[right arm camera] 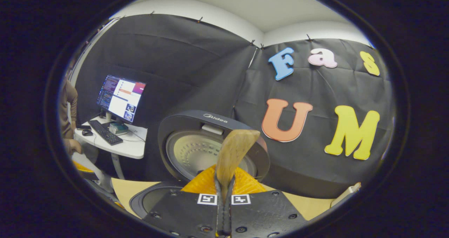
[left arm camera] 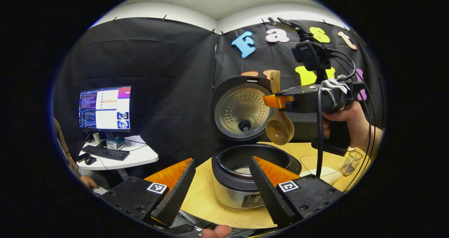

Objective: Close the left gripper, press the button to open the rice cooker; take a wooden spoon from the chopstick holder with the right hand, scoop a spoonful of rice and pour it into the rice cooker, then put the wooden spoon back into the chopstick holder.

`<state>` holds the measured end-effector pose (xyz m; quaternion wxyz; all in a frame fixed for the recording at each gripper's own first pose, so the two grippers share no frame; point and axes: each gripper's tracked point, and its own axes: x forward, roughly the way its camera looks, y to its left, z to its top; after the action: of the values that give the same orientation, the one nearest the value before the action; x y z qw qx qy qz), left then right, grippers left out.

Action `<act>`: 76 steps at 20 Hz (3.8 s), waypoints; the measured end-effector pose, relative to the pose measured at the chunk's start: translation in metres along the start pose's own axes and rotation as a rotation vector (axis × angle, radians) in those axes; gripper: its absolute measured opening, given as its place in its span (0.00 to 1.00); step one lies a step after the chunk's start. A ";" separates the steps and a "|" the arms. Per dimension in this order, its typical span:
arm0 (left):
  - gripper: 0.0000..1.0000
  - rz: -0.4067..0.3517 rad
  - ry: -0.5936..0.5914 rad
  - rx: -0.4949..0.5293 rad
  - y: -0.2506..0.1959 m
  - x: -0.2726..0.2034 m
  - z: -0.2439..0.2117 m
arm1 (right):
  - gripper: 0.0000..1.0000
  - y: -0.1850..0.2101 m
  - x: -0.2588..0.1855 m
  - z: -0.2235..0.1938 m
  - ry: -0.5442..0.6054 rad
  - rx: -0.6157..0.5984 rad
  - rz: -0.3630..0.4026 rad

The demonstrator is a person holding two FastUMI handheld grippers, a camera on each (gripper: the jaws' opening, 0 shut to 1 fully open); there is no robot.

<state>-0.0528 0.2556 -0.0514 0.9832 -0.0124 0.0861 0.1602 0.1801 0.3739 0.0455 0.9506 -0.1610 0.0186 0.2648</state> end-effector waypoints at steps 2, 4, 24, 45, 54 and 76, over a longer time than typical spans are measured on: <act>0.99 -0.004 -0.007 -0.004 -0.002 0.000 0.001 | 0.00 -0.001 -0.001 -0.001 0.004 0.027 0.010; 0.99 -0.018 -0.012 -0.013 -0.007 0.001 0.002 | 0.00 -0.006 -0.003 -0.002 0.010 0.087 0.014; 0.95 -0.141 -0.048 -0.004 -0.084 -0.007 0.018 | 0.00 -0.186 -0.159 -0.032 -0.054 0.585 -0.191; 0.94 -0.219 -0.091 0.001 -0.123 -0.016 0.034 | 0.00 -0.331 -0.281 -0.172 -0.031 0.562 -0.678; 0.99 -0.217 -0.074 -0.007 -0.118 -0.012 0.030 | 0.00 -0.338 -0.253 -0.250 0.064 0.577 -0.719; 0.99 -0.235 -0.054 -0.027 -0.126 -0.013 0.027 | 0.42 -0.325 -0.257 -0.290 0.082 0.613 -0.730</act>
<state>-0.0206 0.1336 -0.0234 0.9969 -0.0312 0.0555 0.0455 0.1393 -0.1085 -0.1015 0.9837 0.1204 0.0754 -0.1105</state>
